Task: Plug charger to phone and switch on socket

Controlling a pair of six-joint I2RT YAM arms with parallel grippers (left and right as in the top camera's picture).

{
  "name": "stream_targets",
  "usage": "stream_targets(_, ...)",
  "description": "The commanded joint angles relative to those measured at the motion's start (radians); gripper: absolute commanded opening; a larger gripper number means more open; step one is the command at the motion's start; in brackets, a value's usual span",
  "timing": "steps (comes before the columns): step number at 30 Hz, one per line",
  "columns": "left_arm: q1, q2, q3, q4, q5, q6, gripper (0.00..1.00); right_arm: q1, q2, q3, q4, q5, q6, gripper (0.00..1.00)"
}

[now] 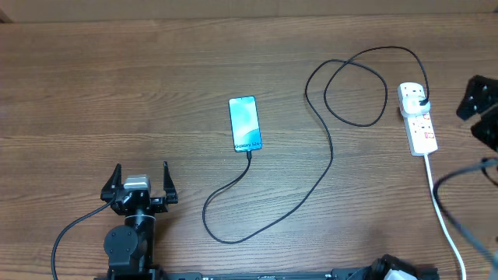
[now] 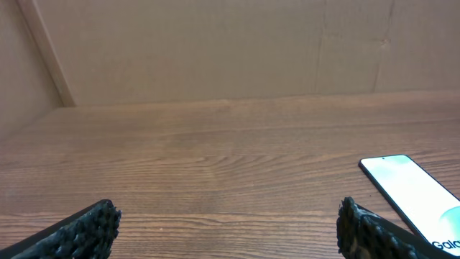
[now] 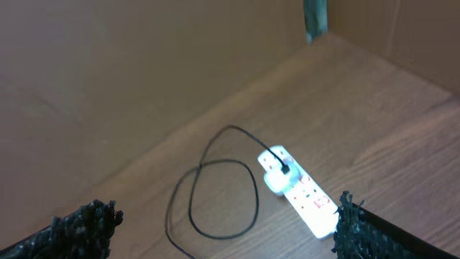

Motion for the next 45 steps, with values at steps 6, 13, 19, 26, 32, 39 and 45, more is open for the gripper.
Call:
stream_targets(6,0.007,-0.008,-0.003,0.0,0.012,0.015,1.0,0.002,-0.155,-0.07,0.014,-0.005,0.004,1.0)
stream_targets(13,0.007,-0.008,-0.003,0.0,0.012,0.015,1.0,0.056,-0.341,-0.373,0.283,-0.005,0.004,1.0)
stream_targets(19,0.007,-0.008,-0.003,0.0,0.012,0.015,1.0,0.137,-0.482,-0.705,0.613,-0.003,0.004,1.0)
stream_targets(26,0.007,-0.008,-0.003,0.0,0.011,0.015,1.0,0.175,-0.589,-1.007,0.823,0.002,0.003,1.0)
stream_targets(32,0.007,-0.008,-0.003,0.0,0.012,0.015,1.0,0.175,-0.728,-1.184,0.871,0.037,0.004,1.0)
stream_targets(39,0.007,-0.008,-0.003,0.0,0.012,0.015,0.99,0.2,-0.855,-1.26,0.887,0.057,0.003,1.0)
stream_targets(45,0.007,-0.008,-0.003,0.0,0.012,0.015,1.0,0.252,-0.949,-1.318,0.887,0.129,0.003,1.0)
